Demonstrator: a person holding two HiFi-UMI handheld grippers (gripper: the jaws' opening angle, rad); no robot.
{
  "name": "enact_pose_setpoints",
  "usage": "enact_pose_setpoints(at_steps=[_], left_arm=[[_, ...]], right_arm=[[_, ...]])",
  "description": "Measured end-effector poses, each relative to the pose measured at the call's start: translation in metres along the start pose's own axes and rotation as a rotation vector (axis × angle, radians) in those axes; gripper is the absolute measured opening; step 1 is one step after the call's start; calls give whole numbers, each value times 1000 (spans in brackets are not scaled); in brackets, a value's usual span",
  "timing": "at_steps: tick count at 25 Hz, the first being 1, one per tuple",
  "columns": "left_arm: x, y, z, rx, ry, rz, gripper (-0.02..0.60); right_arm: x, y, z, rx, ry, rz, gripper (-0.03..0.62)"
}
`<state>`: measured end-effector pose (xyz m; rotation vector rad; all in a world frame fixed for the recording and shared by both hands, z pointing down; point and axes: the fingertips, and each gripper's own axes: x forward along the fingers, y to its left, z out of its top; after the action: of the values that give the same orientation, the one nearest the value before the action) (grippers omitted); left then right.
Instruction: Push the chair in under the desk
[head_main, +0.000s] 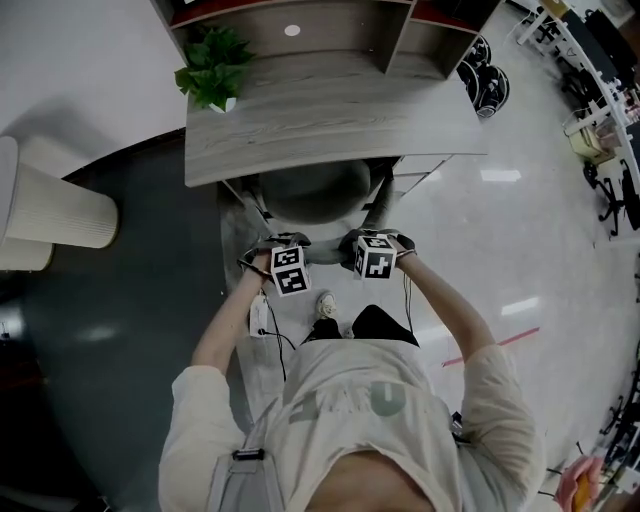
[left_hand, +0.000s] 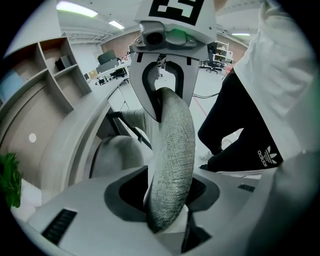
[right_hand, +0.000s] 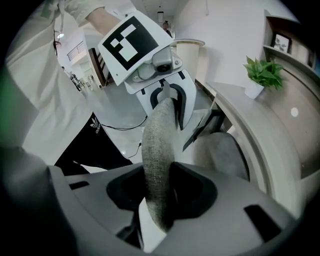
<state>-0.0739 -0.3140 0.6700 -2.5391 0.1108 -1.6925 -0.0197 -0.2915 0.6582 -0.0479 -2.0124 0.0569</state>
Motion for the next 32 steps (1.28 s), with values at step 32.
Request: enact_pose_setpoints(at_steps=[32], left_arm=[[-256, 141, 85, -390, -532, 575, 54]], right_arm=[[-275, -120, 151, 48, -619, -426, 47]])
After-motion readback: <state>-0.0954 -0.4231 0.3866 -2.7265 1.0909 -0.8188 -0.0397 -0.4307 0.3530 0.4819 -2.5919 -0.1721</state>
